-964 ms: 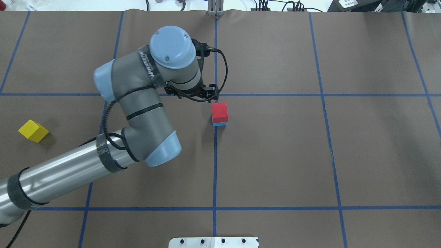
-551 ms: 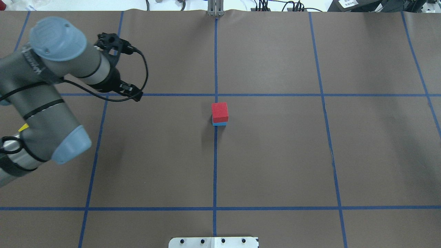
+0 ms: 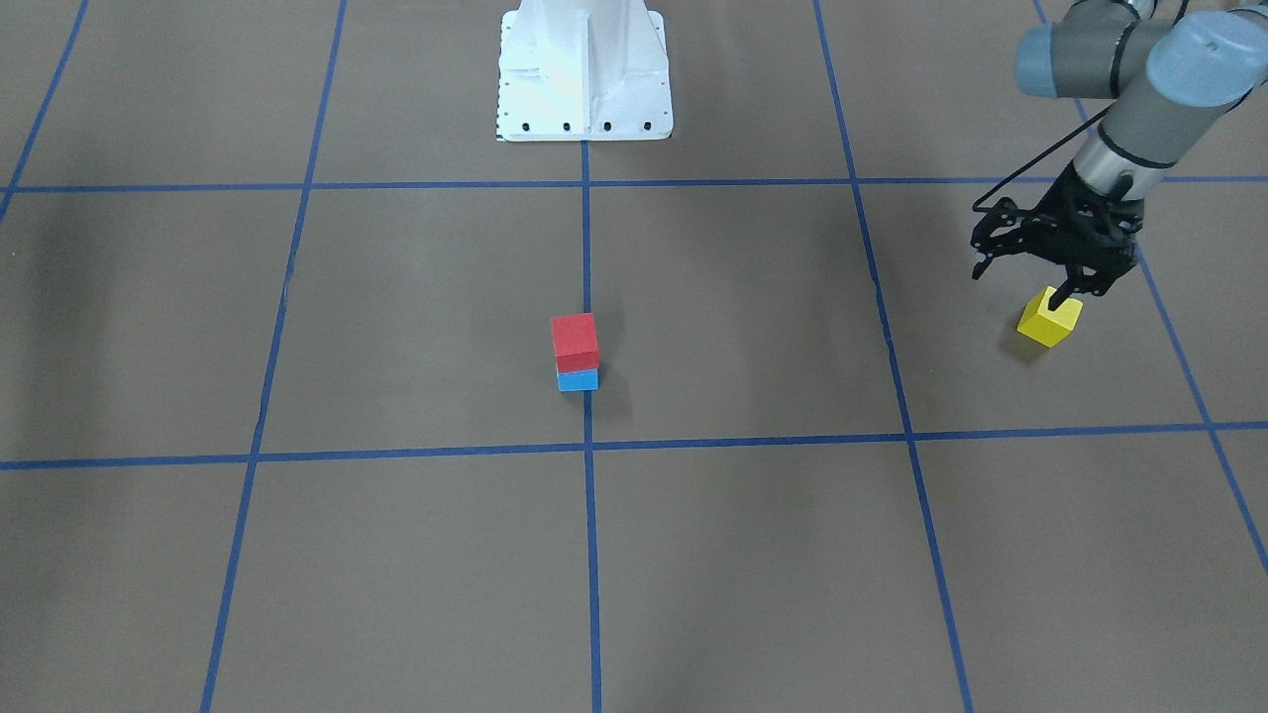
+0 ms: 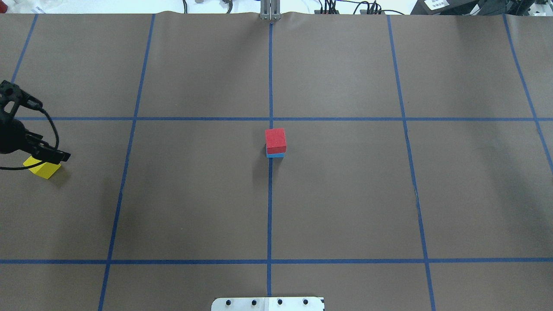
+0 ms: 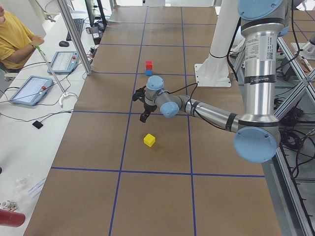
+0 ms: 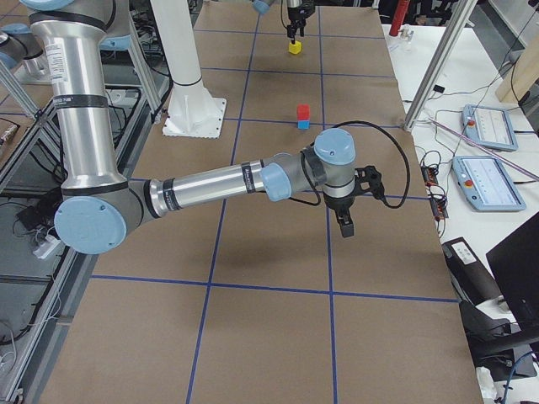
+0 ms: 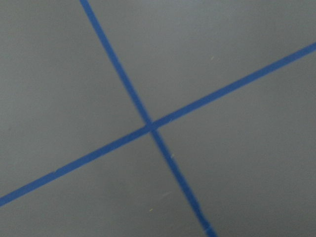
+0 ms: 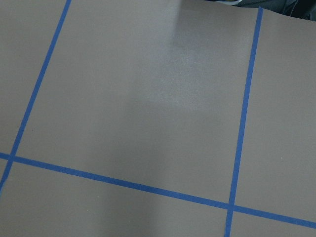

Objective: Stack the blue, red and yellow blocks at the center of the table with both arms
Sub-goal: 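Lower the left gripper onto the yellow cube and grasp it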

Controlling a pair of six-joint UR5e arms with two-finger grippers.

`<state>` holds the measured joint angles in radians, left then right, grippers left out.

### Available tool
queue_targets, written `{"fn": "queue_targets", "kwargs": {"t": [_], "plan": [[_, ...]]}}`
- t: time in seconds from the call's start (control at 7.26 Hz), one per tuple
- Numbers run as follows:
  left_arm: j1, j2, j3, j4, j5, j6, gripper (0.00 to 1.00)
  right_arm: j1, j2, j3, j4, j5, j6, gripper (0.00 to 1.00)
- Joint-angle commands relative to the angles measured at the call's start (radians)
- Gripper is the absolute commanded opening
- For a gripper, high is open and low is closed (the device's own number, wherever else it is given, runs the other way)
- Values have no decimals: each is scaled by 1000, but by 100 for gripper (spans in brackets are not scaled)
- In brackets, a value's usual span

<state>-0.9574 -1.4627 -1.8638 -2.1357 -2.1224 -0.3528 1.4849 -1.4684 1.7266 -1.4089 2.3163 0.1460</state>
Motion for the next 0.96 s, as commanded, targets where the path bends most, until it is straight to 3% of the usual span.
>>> {"fn": "queue_targets", "kwargs": {"t": [0.0, 0.28, 0.83], "plan": [[-29, 73, 85, -138, -25, 122, 100, 0, 3, -1, 1, 0, 0, 100], [-24, 67, 222, -333, -22, 4, 100, 0, 3, 1, 1, 0, 0, 100], [-18, -36, 336, -326, -19, -49, 100, 0, 5, -2, 1, 0, 0, 100]]}}
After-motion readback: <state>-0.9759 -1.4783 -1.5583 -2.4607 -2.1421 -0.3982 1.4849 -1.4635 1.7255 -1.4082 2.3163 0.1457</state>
